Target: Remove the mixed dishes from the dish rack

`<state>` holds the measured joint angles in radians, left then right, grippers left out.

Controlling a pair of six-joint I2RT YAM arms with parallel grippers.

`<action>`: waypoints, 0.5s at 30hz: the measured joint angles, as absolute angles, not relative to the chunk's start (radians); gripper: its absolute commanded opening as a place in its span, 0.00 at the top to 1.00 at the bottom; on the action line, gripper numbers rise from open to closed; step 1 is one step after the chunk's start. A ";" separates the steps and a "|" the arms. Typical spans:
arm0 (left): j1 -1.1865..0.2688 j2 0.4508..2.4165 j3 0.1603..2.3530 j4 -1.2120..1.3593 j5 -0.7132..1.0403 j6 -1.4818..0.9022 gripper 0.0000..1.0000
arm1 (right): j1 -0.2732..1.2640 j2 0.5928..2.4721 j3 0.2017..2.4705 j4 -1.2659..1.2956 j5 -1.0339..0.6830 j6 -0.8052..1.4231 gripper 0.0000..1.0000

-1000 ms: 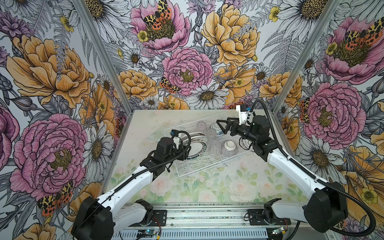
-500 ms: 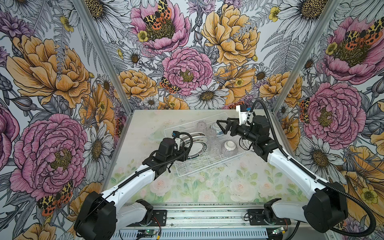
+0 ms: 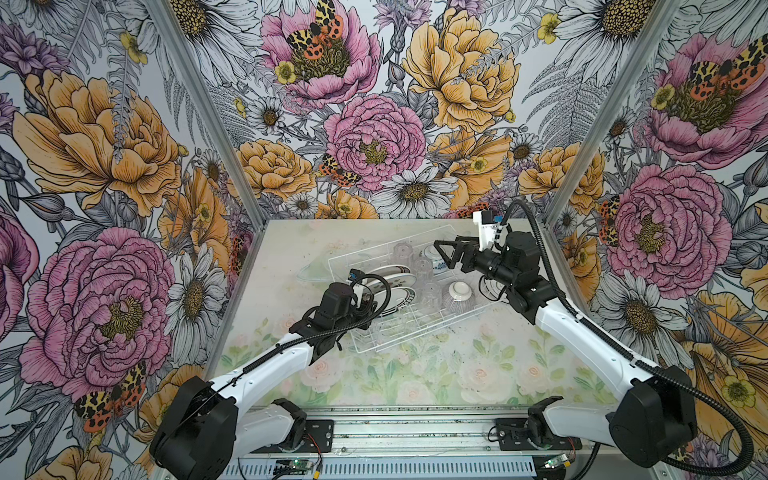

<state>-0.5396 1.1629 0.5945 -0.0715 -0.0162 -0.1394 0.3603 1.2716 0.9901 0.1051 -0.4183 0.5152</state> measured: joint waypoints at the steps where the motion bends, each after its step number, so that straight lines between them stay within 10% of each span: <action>1: -0.540 1.163 0.589 -0.059 -0.023 -0.130 0.56 | 0.360 1.272 0.990 0.105 -0.415 0.516 0.01; 15: -0.532 1.183 0.536 0.093 -0.006 -0.062 0.60 | 0.359 1.272 0.986 0.104 -0.397 0.529 0.01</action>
<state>-0.5323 1.1828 0.5358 0.0929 -0.0063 -0.0624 0.3588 1.2716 0.9863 0.1043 -0.3965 0.5289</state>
